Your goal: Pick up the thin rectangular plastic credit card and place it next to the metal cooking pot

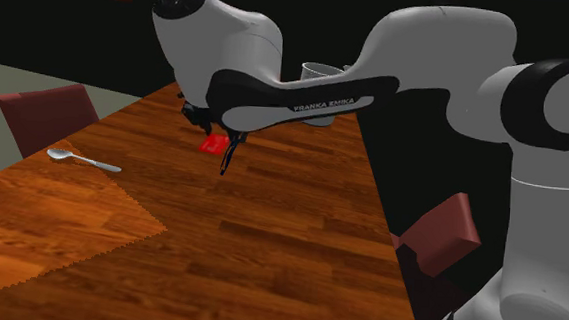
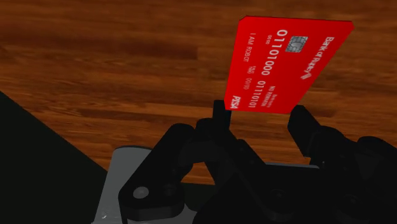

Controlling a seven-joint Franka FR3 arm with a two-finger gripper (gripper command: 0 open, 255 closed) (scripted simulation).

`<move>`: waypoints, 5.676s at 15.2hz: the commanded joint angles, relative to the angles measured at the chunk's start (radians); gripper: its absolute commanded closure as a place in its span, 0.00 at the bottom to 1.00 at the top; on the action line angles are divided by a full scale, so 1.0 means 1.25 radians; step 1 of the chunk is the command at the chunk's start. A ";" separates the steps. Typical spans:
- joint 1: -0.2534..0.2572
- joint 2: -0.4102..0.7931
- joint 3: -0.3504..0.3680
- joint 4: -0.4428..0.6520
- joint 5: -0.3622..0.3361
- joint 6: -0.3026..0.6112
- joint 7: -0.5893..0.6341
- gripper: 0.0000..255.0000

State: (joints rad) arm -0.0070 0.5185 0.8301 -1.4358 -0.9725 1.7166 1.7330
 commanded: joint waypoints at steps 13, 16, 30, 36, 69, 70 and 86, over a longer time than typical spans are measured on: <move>0.040 -0.004 0.005 0.142 0.013 -0.109 -0.083 1.00; 0.054 0.001 0.004 0.181 0.011 -0.136 -0.102 1.00; 0.079 0.007 -0.005 0.324 0.001 -0.221 -0.201 1.00; -0.099 -0.082 0.011 0.186 0.070 -0.112 -0.260 1.00; -0.487 -0.081 -0.067 0.086 0.163 0.212 -0.578 1.00; -0.491 -0.082 -0.067 0.074 0.161 0.222 -0.573 1.00; -0.512 -0.075 -0.090 -0.079 0.111 0.358 -0.482 1.00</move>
State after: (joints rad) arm -0.6487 0.4197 0.7212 -1.5275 -0.8261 2.1551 1.1222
